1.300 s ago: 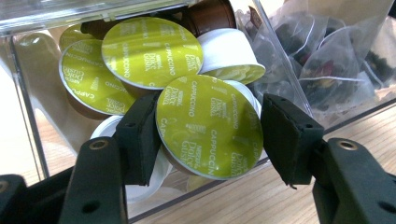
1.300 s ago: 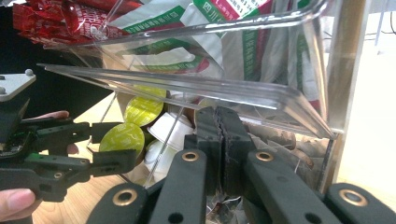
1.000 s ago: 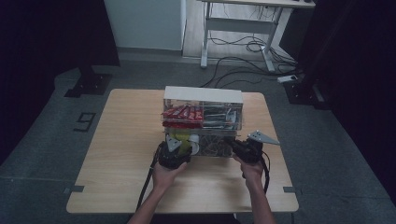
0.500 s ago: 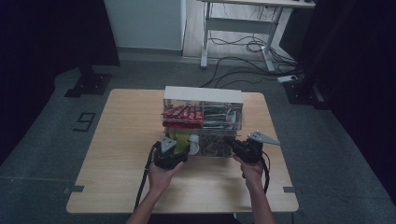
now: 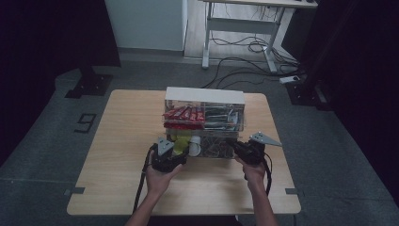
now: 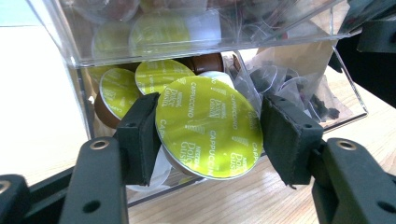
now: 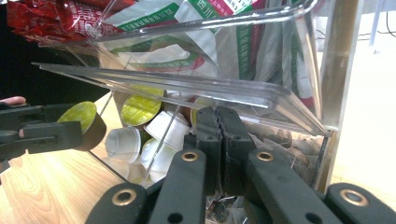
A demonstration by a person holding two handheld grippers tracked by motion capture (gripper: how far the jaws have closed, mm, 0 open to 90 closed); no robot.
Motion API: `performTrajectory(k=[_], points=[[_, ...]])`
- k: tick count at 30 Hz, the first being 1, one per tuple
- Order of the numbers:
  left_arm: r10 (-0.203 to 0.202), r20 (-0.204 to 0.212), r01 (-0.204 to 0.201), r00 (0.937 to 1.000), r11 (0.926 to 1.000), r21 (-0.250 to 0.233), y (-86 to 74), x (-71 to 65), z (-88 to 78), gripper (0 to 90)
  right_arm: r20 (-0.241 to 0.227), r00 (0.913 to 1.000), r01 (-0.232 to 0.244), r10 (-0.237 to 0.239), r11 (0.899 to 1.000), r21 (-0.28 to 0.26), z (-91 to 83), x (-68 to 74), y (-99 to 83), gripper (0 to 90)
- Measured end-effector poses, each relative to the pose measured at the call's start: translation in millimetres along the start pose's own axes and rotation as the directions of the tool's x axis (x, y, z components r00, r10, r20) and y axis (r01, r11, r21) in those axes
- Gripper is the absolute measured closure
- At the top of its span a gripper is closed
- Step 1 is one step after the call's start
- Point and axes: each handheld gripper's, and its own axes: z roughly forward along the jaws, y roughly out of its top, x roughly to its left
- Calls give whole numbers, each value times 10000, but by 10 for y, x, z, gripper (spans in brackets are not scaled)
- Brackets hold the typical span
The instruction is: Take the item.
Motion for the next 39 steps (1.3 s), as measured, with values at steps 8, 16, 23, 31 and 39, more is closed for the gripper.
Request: performTrajectory(k=[8,16,23,31,39], points=[[-50,-61,49,10000,10000,-84,-4,37,-67,406,29,10000,14,-14,10000,11,0,1,-1,872],[-168,-254,165,9995,9998,-130,-25,121,-151,406,97,9999,76,-77,10000,22,-2,10,1,877],[-228,-288,226,9993,9997,-78,-57,156,-203,406,149,9998,120,-120,9999,21,-11,14,6,888],[-248,-394,243,9989,9996,-143,-61,198,-272,406,127,9998,131,-131,9999,5,-23,14,13,890],[-384,-562,374,9977,9991,-188,-83,298,-367,407,115,9999,104,-104,9999,3,-30,14,14,890]])
